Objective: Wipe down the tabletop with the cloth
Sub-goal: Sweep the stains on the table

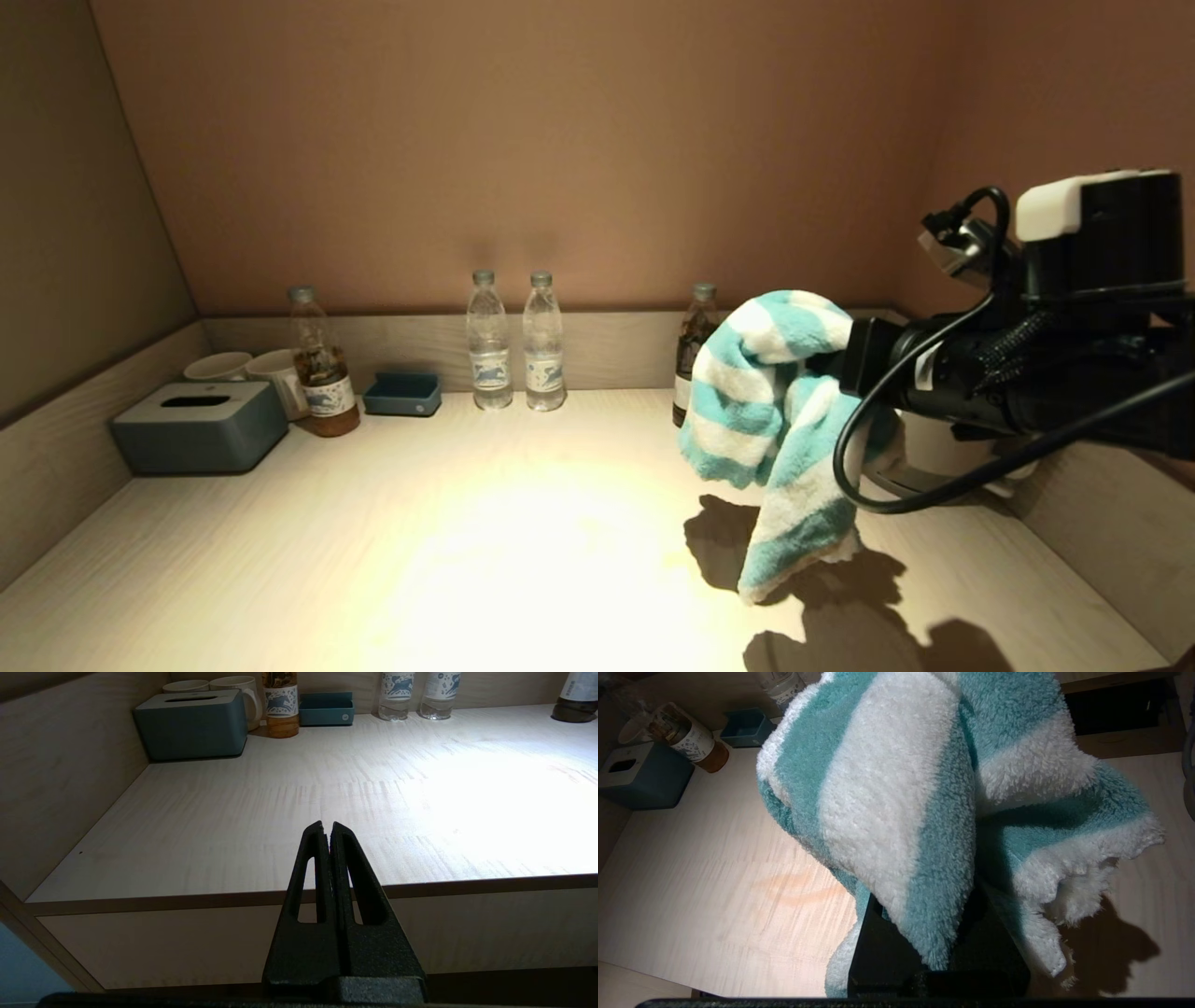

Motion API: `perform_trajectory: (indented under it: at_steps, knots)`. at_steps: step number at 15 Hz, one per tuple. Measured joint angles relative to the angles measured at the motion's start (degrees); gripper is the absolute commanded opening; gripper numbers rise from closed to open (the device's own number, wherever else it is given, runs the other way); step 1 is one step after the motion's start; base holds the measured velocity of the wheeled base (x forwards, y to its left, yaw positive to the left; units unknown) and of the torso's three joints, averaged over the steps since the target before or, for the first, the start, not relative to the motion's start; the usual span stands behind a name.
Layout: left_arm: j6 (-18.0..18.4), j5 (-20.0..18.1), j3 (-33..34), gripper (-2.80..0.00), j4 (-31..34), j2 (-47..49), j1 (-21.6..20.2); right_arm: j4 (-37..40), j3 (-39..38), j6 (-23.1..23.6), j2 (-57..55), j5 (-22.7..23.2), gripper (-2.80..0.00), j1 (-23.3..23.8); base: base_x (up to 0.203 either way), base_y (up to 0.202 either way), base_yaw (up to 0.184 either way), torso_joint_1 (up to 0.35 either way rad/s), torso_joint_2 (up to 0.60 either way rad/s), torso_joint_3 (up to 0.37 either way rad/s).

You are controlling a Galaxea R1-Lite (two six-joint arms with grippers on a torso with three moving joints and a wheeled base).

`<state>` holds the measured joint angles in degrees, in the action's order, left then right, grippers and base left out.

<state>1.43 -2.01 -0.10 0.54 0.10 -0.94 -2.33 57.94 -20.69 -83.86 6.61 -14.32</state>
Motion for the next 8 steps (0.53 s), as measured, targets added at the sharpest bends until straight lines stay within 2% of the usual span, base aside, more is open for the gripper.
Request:
perform_trajectory:
  at_steps: [8]
  knots:
    - [0.0,0.0,0.0,-2.80,0.0,0.0,0.0,-0.3,3.9,-0.1,-7.1,-0.1,-2.80,1.2,0.000,0.000,0.000,0.000,0.00,0.000]
